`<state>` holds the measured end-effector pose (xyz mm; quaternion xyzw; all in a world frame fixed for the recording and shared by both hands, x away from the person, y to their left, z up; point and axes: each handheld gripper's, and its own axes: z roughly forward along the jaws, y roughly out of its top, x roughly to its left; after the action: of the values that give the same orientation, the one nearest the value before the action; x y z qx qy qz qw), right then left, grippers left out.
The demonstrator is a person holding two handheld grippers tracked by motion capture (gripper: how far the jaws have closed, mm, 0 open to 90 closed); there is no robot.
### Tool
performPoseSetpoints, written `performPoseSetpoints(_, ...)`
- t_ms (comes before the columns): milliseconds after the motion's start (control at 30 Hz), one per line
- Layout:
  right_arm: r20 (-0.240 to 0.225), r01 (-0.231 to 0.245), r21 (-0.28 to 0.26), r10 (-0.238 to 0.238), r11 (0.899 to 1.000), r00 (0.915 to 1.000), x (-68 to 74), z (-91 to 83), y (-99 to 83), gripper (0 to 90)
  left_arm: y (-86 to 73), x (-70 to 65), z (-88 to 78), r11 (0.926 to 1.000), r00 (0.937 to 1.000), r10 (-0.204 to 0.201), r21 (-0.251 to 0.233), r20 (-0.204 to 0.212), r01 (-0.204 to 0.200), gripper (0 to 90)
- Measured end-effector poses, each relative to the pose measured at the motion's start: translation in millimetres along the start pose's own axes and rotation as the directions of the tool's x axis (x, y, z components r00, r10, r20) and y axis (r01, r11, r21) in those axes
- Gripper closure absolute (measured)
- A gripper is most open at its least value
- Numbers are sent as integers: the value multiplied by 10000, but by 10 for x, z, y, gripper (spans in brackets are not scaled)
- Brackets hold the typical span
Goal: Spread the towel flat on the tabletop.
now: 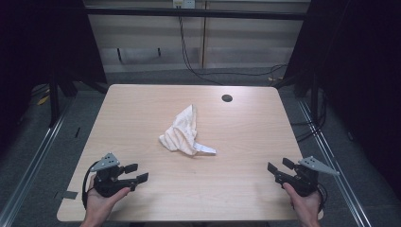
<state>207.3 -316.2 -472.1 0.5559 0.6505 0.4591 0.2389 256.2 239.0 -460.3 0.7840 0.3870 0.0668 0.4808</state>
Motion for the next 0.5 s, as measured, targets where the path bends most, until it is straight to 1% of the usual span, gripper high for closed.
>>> performPoseSetpoints(67,-73,-45,51,45,10000,10000,4,-1,-2,299,5,8,17,10000,10000,-37,29,-10,37,411)
performPoseSetpoints(100,-110,-33,67,33,10000,9999,3,1,-4,290,14,13,31,9999,10000,59,113,-71,-58,424)
performPoseSetpoints(133,-146,93,285,-89,9995,9999,1,14,-9,279,20,12,42,9999,9999,92,144,-78,-90,463)
performPoseSetpoints(167,-146,93,285,-89,9995,9999,1,14,-9,279,27,11,57,9997,9999,153,178,-80,-151,463)
performPoseSetpoints(200,-293,141,586,-124,9982,9995,0,46,-15,258,42,7,93,9997,10000,29,243,13,-29,495)
performPoseSetpoints(233,-293,141,586,-124,9982,9995,0,46,-15,258,42,7,93,9997,10000,29,243,13,-29,503)
performPoseSetpoints(267,-387,173,692,-147,9975,9991,4,60,-19,257,49,-3,107,9996,9999,-17,272,106,14,503)
performPoseSetpoints(300,-444,232,800,-197,9965,9988,15,69,-23,257,56,-19,113,9995,10000,44,300,88,-47,513)
performPoseSetpoints(333,-535,285,881,-238,9957,9983,38,73,-27,256,71,-46,114,9997,9998,39,239,202,-43,514)
performPoseSetpoints(367,-535,285,881,-238,9957,9983,38,73,-27,256,71,-46,114,9997,9998,39,239,202,-43,513)
performPoseSetpoints(400,-562,281,875,-233,9958,9981,47,72,-28,256,84,-57,110,9996,9996,146,256,238,-152,513)
performPoseSetpoints(433,-604,363,920,-308,9951,9977,52,73,-29,254,98,-74,108,9989,9993,343,308,171,-348,513)
performPoseSetpoints(467,-693,468,1024,-398,9936,9968,69,76,-27,239,117,-89,105,9993,9989,316,211,355,-324,516)
performPoseSetpoints(500,-693,468,1024,-398,9936,9968,69,76,-27,239,117,-89,105,9993,9989,316,211,355,-324,520)
